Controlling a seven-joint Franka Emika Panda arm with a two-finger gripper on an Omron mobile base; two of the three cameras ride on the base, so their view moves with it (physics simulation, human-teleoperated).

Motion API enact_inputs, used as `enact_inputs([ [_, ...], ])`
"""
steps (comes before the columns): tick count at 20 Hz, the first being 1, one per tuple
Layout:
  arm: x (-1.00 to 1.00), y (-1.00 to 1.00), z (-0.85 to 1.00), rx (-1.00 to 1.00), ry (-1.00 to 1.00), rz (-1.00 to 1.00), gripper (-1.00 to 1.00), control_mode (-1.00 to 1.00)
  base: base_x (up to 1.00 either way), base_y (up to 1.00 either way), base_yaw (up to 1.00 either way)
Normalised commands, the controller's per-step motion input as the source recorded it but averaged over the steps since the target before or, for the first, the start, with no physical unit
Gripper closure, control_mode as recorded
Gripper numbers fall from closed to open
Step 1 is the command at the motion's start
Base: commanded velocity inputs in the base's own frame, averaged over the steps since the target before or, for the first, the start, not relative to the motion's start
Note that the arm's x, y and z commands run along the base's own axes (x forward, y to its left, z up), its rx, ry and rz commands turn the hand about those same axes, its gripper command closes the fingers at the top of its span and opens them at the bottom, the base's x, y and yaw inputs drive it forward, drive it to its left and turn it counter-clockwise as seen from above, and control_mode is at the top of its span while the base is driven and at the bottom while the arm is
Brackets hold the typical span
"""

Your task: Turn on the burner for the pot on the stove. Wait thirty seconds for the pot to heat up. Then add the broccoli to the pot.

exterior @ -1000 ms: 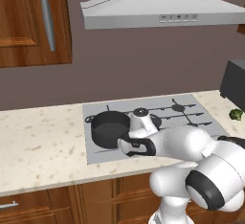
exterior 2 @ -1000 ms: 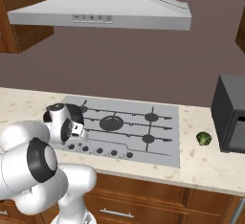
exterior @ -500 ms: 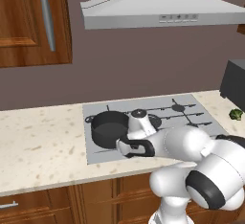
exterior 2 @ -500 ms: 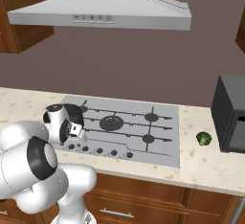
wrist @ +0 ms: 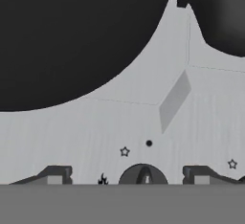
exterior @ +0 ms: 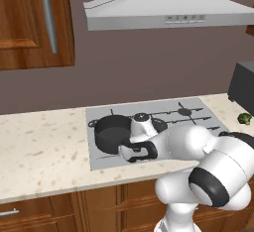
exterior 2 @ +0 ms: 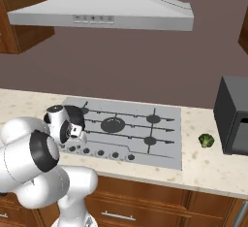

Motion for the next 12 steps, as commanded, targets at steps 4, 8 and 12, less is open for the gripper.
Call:
enact_inputs([
  [4, -0.03, -0.12, -0.03, 0.0, 0.0, 0.0, -1.0, -1.0, 0.0, 0.0, 0.0],
  [8, -0.11, -0.39, -0.09, 0.0, 0.0, 0.0, -1.0, -1.0, 0.0, 0.0, 0.0],
  [12, 0.0, 0.0, 0.0, 0.0, 0.0, 0.0, -1.0, -1.0, 0.0, 0.0, 0.0],
])
